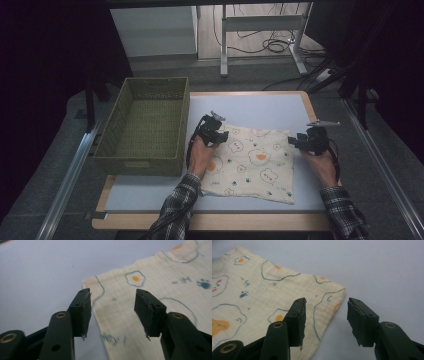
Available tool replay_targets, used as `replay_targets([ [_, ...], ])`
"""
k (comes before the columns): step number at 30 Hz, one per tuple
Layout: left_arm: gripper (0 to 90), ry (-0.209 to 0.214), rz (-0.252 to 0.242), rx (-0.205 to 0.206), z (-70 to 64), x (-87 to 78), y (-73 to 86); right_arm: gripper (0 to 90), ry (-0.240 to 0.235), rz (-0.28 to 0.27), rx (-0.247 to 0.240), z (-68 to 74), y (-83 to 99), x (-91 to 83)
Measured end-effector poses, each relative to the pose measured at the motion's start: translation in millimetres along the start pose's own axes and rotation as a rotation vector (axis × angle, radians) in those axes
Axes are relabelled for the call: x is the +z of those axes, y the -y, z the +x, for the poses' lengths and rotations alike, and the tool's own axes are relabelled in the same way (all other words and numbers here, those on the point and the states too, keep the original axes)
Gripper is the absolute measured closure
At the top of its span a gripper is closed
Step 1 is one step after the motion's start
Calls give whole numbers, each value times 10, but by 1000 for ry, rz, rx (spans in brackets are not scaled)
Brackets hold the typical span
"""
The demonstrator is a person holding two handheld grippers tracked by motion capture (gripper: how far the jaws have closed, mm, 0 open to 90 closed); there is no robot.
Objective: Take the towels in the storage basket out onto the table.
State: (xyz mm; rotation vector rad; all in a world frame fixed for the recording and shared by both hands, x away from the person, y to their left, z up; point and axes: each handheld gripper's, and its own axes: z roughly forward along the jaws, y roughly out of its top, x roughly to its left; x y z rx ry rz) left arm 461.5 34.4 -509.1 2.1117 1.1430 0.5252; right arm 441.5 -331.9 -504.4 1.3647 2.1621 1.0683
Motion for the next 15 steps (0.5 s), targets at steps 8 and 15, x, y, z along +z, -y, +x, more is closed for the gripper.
replay_targets([
  [8, 557, -4, -11, -26, 139, 163, -92, 615, 33, 0, -4, -105, -82, 29],
  [15, 524, -42, 20, -31, 217, 343, -69, 623, 40, 22, -16, -100, -154, 254],
])
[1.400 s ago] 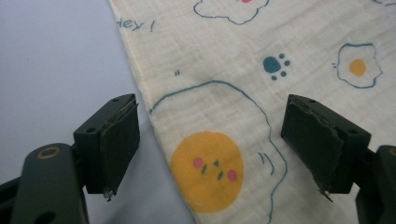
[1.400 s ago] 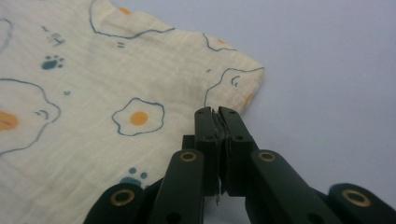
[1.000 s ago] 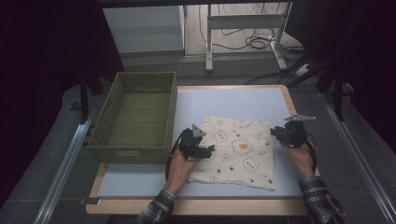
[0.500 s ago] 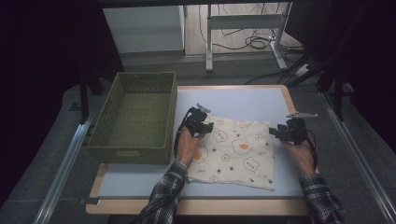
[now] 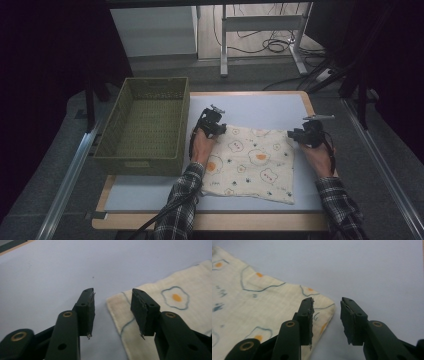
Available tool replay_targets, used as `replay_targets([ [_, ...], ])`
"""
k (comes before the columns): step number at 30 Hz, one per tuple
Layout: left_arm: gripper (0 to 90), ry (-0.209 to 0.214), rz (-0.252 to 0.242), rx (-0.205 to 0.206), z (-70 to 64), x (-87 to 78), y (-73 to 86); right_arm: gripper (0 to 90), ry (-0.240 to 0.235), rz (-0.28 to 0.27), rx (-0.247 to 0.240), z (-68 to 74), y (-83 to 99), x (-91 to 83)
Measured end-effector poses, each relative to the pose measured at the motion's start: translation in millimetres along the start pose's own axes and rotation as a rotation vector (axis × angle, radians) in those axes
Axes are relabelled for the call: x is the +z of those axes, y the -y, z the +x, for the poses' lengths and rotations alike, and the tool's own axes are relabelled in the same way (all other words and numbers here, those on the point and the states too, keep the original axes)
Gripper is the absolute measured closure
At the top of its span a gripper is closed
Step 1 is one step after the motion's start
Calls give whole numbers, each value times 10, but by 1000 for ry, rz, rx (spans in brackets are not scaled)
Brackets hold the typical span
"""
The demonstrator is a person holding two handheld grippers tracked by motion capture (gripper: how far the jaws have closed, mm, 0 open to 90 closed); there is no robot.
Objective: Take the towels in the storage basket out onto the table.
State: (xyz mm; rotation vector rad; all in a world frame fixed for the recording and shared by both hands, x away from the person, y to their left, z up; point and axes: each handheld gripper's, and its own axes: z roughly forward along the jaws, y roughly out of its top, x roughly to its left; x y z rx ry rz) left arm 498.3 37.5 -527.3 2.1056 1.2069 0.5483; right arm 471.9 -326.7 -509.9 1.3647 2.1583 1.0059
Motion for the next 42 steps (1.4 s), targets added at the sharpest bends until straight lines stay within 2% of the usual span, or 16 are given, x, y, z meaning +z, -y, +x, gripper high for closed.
replay_targets([
  [2, 493, -8, 14, 7, 27, 29, 24, 619, 22, 7, -5, -8, -5, 59],
  [6, 508, 43, -3, -25, 72, 40, 53, 624, 24, 4, -11, -32, 2, 157],
  [7, 550, 43, -3, -25, 72, 40, 53, 624, 24, 4, -11, -32, 2, 157],
  [8, 613, 87, -14, -28, 62, 40, 69, 716, 25, 7, -13, -8, -3, 164],
  [10, 719, 112, -13, -39, 48, 41, 66, 839, -9, 23, -14, 10, -14, 161],
  [11, 778, 112, -13, -39, 48, 41, 66, 861, -22, 32, -16, 17, -24, 163],
  [12, 837, 139, -1, -38, 42, 40, 44, 870, -19, 40, -28, 26, -38, 165],
  [16, 888, 105, -9, -16, 23, 56, -5, 876, 17, 55, -65, 30, -93, 180],
  [18, 888, 83, -75, -54, 84, 33, -99, 876, 43, 34, -49, -44, -180, 188],
  [19, 887, 83, -75, -54, 84, 33, -99, 876, 43, 34, -49, -44, -180, 188],
  [20, 887, 76, -107, -59, 109, -13, -172, 876, 44, 12, -27, -95, -271, 145],
  [22, 884, 60, -118, -37, 93, -57, -210, 876, 43, -13, -20, -112, -351, 83],
  [26, 882, 56, -130, -26, 61, -119, -183, 876, 26, -29, -17, -105, -384, -3],
  [31, 879, 51, -146, -16, 4, -266, -94, 875, -11, -35, -33, -44, -283, -152],
  [35, 878, 46, -153, 15, -102, -440, -15, 875, -56, -43, -39, 43, -155, -307],
  [42, 877, 57, -150, 47, -265, -621, 181, 874, -87, -59, -60, 155, 93, -551],
])
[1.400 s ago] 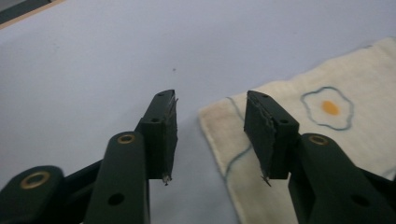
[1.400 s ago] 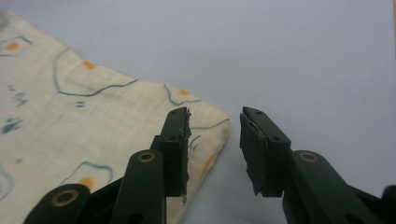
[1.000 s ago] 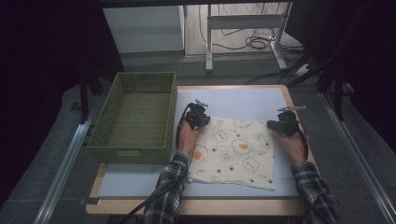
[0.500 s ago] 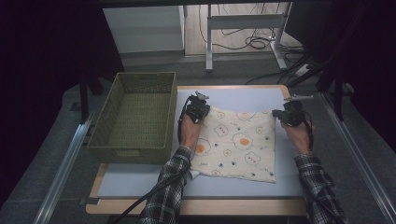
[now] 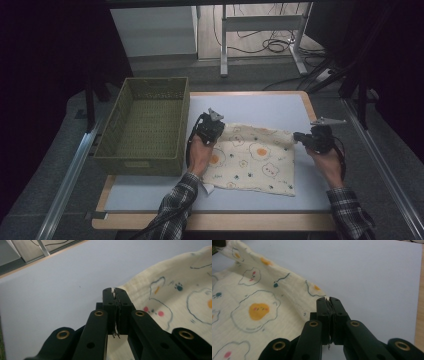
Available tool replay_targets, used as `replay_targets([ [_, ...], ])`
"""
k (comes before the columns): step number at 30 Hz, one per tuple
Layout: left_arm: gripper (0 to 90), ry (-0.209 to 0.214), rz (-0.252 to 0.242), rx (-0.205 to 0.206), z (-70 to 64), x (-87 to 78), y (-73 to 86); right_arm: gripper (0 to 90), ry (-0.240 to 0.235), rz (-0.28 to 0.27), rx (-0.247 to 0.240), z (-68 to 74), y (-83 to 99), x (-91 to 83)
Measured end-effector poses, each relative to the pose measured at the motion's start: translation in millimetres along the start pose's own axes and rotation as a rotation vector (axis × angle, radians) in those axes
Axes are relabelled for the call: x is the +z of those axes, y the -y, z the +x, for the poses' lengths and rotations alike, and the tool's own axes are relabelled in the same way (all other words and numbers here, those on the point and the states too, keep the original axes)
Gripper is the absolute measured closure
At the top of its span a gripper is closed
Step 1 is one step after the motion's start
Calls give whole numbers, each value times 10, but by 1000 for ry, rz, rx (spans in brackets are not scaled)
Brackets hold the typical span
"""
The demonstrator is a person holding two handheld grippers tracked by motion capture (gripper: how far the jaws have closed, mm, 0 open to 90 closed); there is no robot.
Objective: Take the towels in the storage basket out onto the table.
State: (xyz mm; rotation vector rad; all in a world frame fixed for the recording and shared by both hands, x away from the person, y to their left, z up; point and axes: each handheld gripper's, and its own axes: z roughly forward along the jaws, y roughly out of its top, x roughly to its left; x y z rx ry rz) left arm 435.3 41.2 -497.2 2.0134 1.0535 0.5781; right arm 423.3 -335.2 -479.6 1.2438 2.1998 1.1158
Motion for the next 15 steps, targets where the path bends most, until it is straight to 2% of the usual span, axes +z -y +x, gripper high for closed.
replay_targets([
  [5, 876, 10, -2, 18, -69, -87, 112, 874, -21, -3, -8, 85, 149, -133],
  [6, 875, 44, -26, 23, -85, -140, 175, 874, -24, -3, -13, 108, 173, -158],
  [8, 875, 43, -31, 31, -112, -199, 242, 874, -35, -2, -23, 155, 222, -197],
  [9, 875, 43, -31, 31, -112, -199, 242, 874, -35, -2, -23, 155, 222, -197],
  [10, 875, 64, -44, 20, -131, -258, 312, 874, -44, 1, -33, 204, 278, -237],
  [15, 875, 78, -66, 20, -195, -386, 440, 874, -57, -1, -48, 278, 378, -311],
])
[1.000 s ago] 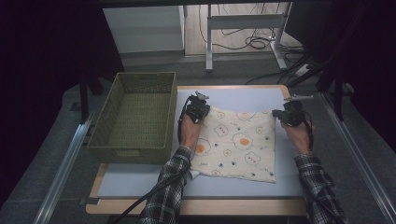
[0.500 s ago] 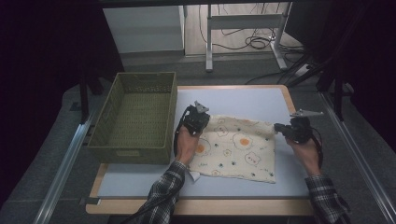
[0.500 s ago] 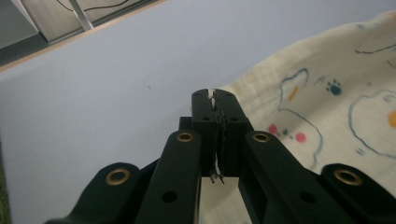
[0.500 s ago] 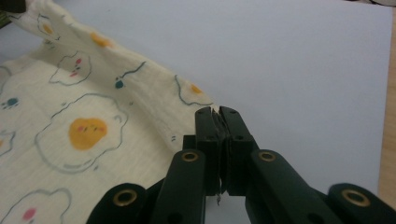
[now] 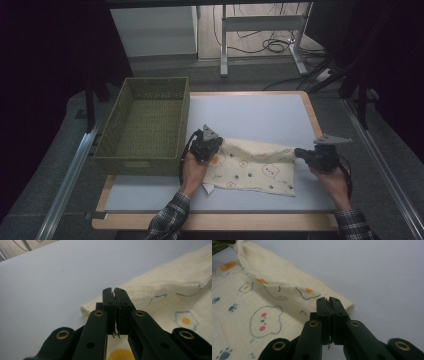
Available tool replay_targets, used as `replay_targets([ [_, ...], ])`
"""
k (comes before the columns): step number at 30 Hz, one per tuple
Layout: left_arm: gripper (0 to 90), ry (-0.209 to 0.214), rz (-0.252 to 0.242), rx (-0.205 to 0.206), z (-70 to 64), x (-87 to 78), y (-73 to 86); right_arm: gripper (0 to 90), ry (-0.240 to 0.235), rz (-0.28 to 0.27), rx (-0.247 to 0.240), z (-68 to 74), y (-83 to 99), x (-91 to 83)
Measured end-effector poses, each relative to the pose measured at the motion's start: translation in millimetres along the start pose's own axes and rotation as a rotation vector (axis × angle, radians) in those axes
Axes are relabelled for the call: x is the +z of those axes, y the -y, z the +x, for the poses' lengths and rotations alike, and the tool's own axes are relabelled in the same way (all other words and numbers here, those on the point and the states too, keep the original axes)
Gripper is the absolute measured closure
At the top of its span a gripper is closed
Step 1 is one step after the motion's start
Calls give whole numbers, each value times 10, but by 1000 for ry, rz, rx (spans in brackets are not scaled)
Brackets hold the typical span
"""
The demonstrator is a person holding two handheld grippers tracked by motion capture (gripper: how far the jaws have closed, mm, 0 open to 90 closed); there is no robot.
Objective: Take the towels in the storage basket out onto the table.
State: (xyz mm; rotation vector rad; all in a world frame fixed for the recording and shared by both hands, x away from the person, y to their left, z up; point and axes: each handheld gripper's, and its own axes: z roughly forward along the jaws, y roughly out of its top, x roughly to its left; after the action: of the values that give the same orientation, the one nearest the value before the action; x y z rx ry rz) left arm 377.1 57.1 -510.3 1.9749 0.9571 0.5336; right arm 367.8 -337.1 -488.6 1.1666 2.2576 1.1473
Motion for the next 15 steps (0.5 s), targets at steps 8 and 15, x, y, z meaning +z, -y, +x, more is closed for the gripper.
replay_targets([
  [8, 872, 38, -35, -5, -102, -226, 213, 873, -31, -19, -20, 183, 175, -189],
  [15, 871, 70, -68, -3, -181, -418, 435, 872, -55, -1, -51, 378, 307, -234],
])
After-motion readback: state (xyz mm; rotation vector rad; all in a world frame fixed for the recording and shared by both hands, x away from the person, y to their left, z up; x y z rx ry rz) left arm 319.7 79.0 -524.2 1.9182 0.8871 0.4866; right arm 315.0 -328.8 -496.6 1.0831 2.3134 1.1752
